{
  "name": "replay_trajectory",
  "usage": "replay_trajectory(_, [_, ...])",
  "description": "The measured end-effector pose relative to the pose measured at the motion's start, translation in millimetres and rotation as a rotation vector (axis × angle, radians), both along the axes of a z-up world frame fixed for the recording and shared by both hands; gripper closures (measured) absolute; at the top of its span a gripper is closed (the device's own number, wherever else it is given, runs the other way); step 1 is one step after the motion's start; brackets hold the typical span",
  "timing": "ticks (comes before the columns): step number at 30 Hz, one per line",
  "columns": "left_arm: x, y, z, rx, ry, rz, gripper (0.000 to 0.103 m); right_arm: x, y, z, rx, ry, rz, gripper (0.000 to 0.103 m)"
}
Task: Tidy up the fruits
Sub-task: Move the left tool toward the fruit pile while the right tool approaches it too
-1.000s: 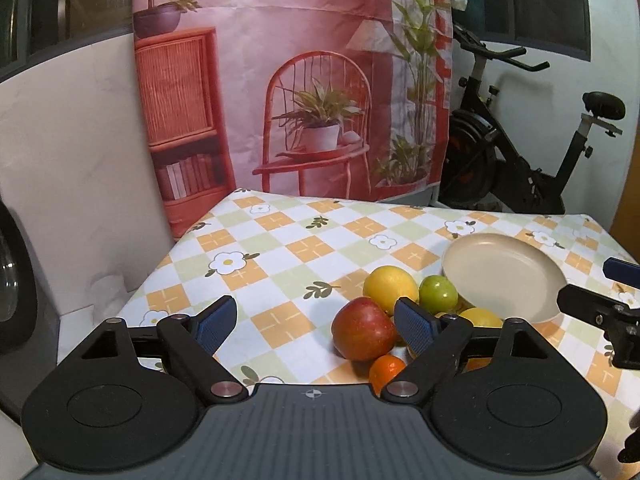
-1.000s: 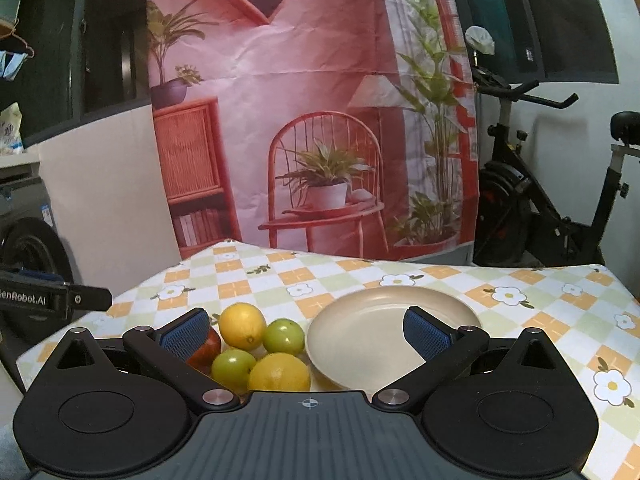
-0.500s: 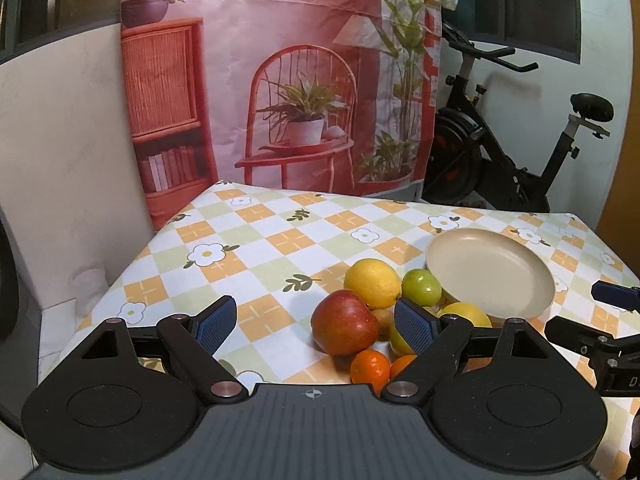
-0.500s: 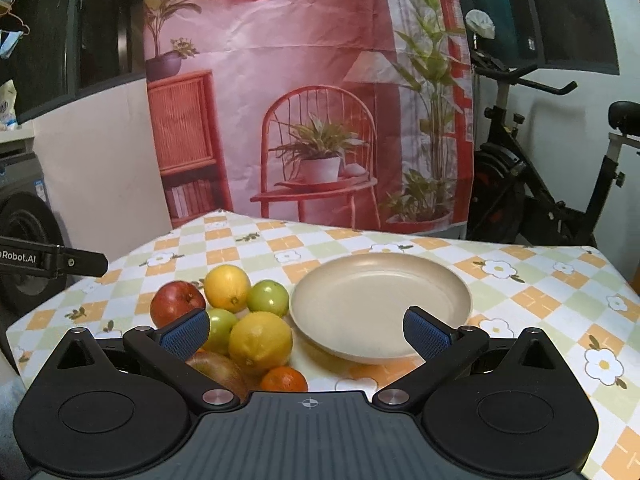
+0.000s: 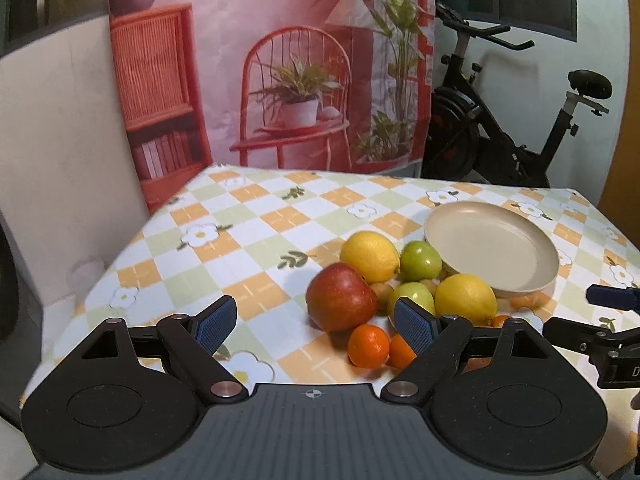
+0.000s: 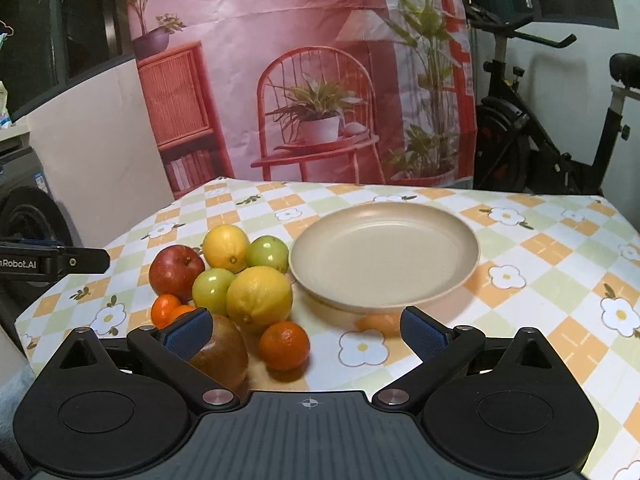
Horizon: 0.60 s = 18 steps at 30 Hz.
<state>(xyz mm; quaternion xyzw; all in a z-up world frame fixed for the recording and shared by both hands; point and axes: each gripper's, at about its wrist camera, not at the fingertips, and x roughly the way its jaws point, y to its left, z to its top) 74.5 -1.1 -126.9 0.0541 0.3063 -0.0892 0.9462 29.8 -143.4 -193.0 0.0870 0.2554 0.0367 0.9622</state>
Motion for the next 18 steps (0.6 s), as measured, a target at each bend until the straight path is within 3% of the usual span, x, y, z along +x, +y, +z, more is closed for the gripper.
replay_trajectory(4, [1,1,-8,-0.044,0.039,-0.018,0.03,0,5,-3,-0.008,0.011,0.032,0.014])
replay_trajectory(8, [-1,-5,-18,-0.027,0.046,-0.052,0.045,-1,12,-8,-0.017,0.026,0.074,0.029])
replay_trajectory(15, [-2,-10,-24,-0.047,0.05,-0.123,0.048,-5,22,-13,-0.033,0.053,0.15,0.039])
replay_trajectory(18, [-1,-12,-27,-0.062,0.057,-0.156,0.054,-6,26,-15,-0.043,0.065,0.183,0.045])
